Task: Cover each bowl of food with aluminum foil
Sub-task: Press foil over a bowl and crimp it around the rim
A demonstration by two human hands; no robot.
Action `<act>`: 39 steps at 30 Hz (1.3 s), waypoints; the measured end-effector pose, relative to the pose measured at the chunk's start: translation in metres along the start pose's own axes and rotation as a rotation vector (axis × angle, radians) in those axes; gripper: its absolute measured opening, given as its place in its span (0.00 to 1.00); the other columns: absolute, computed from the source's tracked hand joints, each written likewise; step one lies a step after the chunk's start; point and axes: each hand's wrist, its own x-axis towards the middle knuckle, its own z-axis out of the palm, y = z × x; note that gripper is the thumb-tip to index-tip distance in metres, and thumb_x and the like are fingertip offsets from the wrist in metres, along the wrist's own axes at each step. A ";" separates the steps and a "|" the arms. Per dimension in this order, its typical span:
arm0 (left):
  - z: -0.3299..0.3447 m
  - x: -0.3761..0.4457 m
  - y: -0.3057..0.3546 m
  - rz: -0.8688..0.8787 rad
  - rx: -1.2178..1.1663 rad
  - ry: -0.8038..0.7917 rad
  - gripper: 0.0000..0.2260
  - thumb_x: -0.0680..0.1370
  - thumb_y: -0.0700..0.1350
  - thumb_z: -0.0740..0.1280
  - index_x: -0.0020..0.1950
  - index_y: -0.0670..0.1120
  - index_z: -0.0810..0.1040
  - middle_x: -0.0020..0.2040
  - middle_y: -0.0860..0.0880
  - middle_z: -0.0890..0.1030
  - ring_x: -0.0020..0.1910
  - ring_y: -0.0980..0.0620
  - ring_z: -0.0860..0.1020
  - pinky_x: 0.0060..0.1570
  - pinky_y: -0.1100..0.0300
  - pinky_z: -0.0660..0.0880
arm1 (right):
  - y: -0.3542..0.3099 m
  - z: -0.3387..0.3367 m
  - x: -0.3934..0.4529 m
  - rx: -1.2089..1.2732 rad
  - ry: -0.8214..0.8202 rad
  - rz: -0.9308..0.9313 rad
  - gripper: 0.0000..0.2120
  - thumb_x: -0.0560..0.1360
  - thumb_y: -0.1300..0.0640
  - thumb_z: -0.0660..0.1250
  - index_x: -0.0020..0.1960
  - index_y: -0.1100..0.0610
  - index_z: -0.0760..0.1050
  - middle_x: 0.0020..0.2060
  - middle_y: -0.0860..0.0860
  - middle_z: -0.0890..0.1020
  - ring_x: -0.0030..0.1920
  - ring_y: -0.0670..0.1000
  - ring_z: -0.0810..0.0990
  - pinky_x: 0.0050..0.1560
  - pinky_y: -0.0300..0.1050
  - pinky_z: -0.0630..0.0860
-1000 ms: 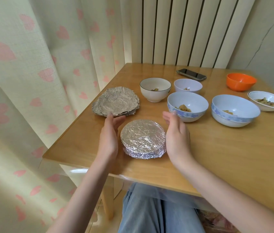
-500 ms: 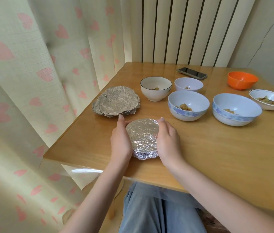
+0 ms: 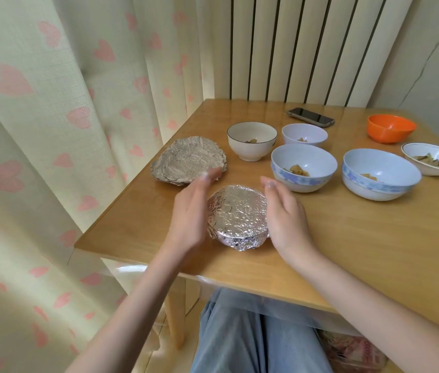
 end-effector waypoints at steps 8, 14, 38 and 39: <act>0.009 0.011 -0.004 0.042 0.166 -0.248 0.32 0.78 0.65 0.48 0.62 0.47 0.81 0.59 0.54 0.81 0.60 0.63 0.76 0.61 0.71 0.67 | 0.009 0.010 0.000 -0.048 -0.039 -0.045 0.17 0.82 0.51 0.52 0.63 0.54 0.75 0.58 0.50 0.80 0.60 0.51 0.75 0.65 0.52 0.68; 0.023 -0.013 0.003 0.013 0.192 -0.026 0.20 0.83 0.58 0.48 0.50 0.56 0.78 0.45 0.61 0.78 0.46 0.68 0.75 0.51 0.76 0.67 | 0.012 0.000 0.016 0.061 -0.242 -0.037 0.22 0.79 0.41 0.51 0.61 0.50 0.77 0.58 0.47 0.80 0.62 0.46 0.76 0.68 0.52 0.68; 0.019 -0.013 -0.001 -0.080 -0.020 -0.052 0.24 0.76 0.68 0.48 0.63 0.61 0.72 0.60 0.57 0.79 0.60 0.65 0.75 0.63 0.66 0.68 | 0.003 -0.008 -0.006 0.123 0.011 0.177 0.19 0.82 0.46 0.49 0.67 0.50 0.69 0.65 0.46 0.74 0.66 0.45 0.70 0.69 0.43 0.63; 0.019 -0.012 -0.003 -0.124 -0.125 -0.021 0.25 0.76 0.69 0.49 0.66 0.60 0.71 0.65 0.54 0.77 0.65 0.61 0.74 0.66 0.61 0.67 | 0.002 -0.011 -0.008 0.183 0.023 0.215 0.18 0.82 0.46 0.49 0.66 0.50 0.69 0.64 0.47 0.75 0.66 0.46 0.71 0.69 0.45 0.64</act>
